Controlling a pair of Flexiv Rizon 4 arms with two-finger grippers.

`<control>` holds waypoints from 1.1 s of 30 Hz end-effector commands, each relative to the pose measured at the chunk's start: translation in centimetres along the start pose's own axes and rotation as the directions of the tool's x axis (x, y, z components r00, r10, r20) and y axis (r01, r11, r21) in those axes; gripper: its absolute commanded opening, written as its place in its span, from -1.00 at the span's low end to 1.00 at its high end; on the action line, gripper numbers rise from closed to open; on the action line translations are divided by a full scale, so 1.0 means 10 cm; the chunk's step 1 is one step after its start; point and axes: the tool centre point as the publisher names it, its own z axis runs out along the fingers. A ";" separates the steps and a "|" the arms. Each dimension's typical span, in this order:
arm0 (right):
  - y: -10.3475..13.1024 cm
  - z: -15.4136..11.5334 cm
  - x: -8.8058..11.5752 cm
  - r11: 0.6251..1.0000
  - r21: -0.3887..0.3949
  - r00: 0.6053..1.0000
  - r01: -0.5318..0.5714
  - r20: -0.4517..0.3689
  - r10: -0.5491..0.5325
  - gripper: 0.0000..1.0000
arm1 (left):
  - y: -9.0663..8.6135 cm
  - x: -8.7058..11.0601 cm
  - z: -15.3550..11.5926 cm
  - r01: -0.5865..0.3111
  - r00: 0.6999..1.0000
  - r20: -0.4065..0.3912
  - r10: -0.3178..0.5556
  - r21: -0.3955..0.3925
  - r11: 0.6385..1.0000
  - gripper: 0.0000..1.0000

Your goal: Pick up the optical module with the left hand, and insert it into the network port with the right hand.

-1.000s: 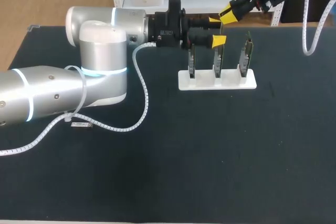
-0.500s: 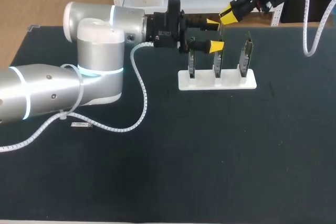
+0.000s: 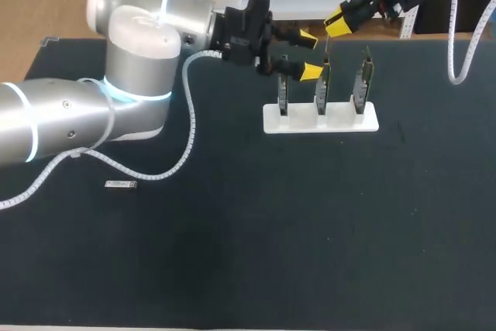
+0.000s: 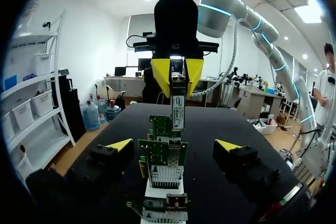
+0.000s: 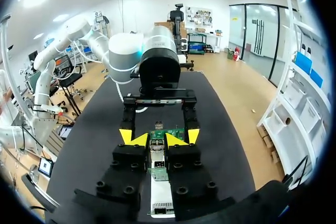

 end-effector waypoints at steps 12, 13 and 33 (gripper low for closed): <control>-0.01 -0.01 0.01 1.000 0.003 1.000 0.002 0.000 -0.002 -1.00 | -0.02 0.05 -0.01 -0.041 0.991 -0.126 0.042 0.015 0.999 1.00; -0.01 -0.01 0.01 1.000 0.003 1.000 0.002 0.000 -0.002 -1.00 | -0.03 0.06 -0.01 -0.044 0.990 -0.133 0.045 0.014 0.999 1.00; 0.00 0.01 0.01 1.000 0.000 1.000 0.004 0.001 -0.004 -1.00 | -0.07 0.13 -0.02 -0.032 0.982 -0.187 0.036 0.025 0.999 1.00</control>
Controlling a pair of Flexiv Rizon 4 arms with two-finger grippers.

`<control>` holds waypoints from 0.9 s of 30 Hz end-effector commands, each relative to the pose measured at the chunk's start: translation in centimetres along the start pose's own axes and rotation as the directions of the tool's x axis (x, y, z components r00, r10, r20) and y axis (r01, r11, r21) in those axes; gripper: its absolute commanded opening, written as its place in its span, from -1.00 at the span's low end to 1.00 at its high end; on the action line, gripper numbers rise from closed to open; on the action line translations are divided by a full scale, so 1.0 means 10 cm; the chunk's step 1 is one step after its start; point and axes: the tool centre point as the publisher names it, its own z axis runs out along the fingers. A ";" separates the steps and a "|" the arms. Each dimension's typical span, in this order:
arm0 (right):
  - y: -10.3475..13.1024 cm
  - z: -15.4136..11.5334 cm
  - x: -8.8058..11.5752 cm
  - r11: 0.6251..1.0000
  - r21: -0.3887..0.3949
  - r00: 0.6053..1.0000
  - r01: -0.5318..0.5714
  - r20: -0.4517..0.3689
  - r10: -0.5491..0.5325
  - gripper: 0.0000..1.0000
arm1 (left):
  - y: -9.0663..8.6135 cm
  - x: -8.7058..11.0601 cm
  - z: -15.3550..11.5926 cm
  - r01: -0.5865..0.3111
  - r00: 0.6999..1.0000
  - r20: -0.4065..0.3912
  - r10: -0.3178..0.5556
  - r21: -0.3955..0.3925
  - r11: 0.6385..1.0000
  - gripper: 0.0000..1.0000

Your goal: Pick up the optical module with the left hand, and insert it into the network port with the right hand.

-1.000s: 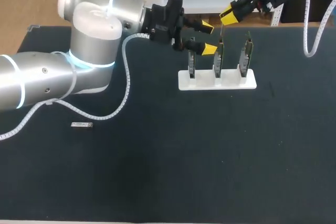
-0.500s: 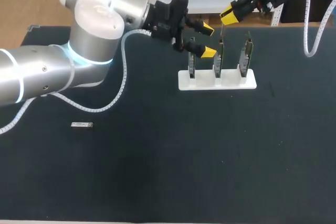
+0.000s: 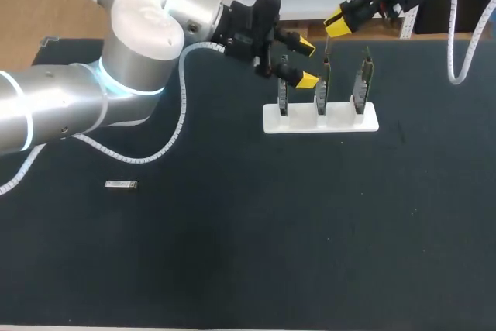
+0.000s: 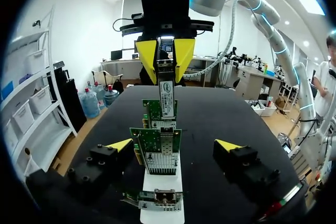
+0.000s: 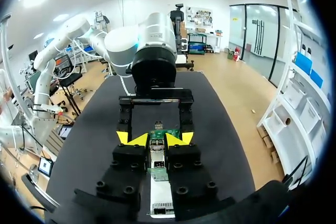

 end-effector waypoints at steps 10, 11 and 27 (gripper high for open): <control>0.02 0.00 0.01 1.000 0.005 1.000 0.001 0.000 -0.001 -1.00 | 0.00 0.02 0.00 -0.001 0.999 -0.052 0.001 0.017 1.000 1.00; 0.02 0.00 0.01 1.000 0.006 1.000 0.001 0.000 -0.001 -1.00 | 0.01 0.02 0.00 0.000 0.999 -0.054 0.001 0.014 1.000 1.00; 0.04 -0.02 0.03 1.000 0.010 1.000 -0.001 0.002 0.001 -1.00 | -0.02 0.03 0.05 0.002 0.999 -0.049 -0.001 0.022 1.000 1.00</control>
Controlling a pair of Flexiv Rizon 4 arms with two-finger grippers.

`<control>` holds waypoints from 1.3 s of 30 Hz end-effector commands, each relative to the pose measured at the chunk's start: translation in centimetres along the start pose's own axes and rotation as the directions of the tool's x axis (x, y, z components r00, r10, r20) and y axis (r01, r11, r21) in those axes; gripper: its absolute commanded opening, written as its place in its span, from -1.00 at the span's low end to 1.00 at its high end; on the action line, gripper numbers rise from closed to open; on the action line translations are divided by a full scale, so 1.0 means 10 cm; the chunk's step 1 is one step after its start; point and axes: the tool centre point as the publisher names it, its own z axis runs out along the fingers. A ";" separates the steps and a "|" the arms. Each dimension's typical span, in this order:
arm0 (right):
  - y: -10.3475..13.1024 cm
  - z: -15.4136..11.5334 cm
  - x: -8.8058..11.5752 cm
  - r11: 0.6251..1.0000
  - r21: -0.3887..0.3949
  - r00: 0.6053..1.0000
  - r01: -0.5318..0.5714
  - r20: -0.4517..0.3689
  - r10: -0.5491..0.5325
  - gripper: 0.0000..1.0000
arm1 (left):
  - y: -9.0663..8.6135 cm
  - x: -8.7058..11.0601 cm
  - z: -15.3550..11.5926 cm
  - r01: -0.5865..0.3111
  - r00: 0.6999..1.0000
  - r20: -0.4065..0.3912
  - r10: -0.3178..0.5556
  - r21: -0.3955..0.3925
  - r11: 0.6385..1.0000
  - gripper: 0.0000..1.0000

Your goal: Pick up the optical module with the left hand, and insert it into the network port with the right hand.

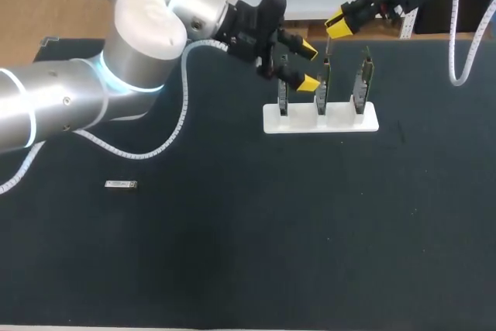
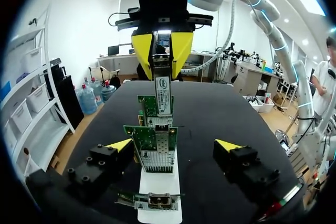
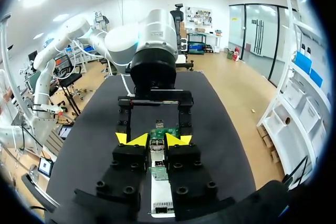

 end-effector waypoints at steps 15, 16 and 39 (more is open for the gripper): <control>0.01 -0.01 0.01 1.000 0.004 1.000 0.002 0.006 -0.002 -1.00 | 0.05 -0.01 -0.02 0.002 1.000 -0.001 -0.002 -0.018 1.000 1.00; 0.00 -0.01 0.00 1.000 0.003 1.000 0.002 0.006 -0.002 -1.00 | 0.05 -0.01 -0.02 0.002 1.000 -0.001 -0.002 -0.018 1.000 1.00; -0.04 0.02 0.00 1.000 0.008 1.000 0.012 0.004 -0.012 -1.00 | 0.06 -0.01 -0.02 0.002 1.000 -0.006 -0.002 -0.020 1.000 1.00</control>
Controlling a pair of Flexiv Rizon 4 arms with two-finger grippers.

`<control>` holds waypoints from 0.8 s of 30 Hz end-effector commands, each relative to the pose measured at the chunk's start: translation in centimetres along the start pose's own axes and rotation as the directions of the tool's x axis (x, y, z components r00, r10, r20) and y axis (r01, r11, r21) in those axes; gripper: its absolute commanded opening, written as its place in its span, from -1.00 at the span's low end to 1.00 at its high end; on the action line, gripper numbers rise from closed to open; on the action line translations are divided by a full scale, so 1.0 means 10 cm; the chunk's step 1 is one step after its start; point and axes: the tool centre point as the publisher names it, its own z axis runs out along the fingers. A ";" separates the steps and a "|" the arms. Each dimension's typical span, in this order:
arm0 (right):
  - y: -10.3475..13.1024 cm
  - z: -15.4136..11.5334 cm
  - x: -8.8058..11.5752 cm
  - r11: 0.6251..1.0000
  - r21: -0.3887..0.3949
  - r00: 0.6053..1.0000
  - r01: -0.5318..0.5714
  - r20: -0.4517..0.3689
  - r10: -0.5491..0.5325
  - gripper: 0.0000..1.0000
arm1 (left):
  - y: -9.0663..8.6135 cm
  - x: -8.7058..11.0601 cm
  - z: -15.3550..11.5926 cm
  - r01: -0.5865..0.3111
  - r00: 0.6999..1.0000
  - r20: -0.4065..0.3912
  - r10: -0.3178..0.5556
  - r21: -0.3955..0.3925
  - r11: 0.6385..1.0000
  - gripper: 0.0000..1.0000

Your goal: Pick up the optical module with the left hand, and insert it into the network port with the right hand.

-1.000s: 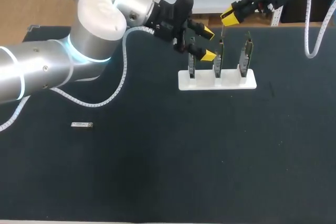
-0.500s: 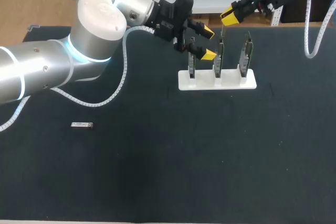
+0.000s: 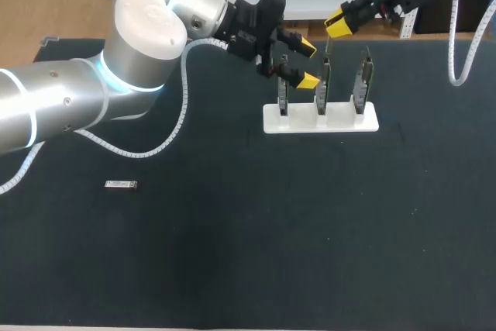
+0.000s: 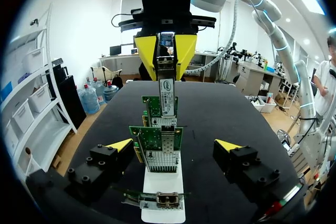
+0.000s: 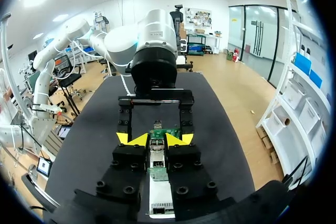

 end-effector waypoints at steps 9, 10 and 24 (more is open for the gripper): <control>-0.02 0.06 0.05 1.000 0.001 1.000 0.014 -0.026 -0.014 -1.00 | 0.00 0.00 0.00 0.001 1.000 -0.003 -0.001 -0.002 1.000 1.00; -0.02 0.06 0.06 1.000 0.002 1.000 0.014 -0.028 -0.014 -1.00 | 0.00 0.00 0.00 0.001 1.000 -0.003 -0.001 -0.002 1.000 1.00; -0.01 0.08 0.09 1.000 0.008 0.999 0.015 -0.035 -0.014 -1.00 | 0.00 0.00 0.00 0.001 1.000 -0.003 -0.001 -0.002 1.000 1.00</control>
